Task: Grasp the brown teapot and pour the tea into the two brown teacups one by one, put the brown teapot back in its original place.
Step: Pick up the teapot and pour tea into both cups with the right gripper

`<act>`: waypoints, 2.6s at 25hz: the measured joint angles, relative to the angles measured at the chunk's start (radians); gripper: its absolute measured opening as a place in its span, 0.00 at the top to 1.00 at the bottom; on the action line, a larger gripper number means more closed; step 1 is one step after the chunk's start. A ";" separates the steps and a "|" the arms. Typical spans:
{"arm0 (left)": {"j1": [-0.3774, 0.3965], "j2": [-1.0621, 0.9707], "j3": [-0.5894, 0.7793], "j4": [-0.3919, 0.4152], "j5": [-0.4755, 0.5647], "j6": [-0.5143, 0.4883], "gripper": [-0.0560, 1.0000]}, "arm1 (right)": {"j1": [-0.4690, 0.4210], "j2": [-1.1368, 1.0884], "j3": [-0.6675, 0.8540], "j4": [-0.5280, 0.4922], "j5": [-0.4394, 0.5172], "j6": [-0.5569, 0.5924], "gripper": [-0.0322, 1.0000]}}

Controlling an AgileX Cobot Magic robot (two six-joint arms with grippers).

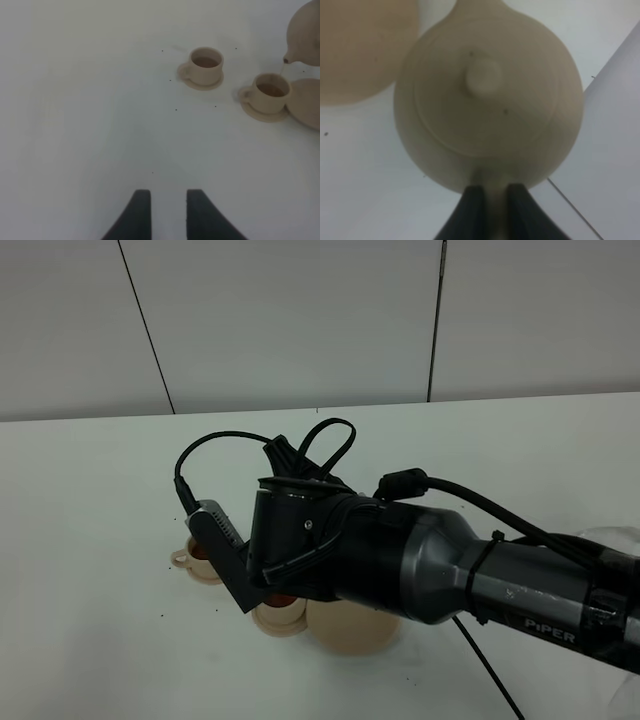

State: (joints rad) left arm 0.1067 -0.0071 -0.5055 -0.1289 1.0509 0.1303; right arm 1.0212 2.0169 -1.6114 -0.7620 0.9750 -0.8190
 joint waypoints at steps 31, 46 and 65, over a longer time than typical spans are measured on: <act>0.000 0.000 0.000 0.000 0.000 0.000 0.72 | 0.001 0.000 0.000 0.000 0.001 0.001 0.87; 0.000 0.000 0.000 0.000 0.000 0.000 0.72 | 0.001 0.000 0.000 0.047 -0.025 0.032 0.87; 0.000 0.000 0.000 0.000 0.000 0.000 0.72 | -0.122 -0.007 0.000 0.242 -0.108 0.062 0.87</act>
State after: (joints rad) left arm 0.1067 -0.0071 -0.5055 -0.1289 1.0509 0.1303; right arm 0.8990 2.0096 -1.6114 -0.5198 0.8665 -0.7569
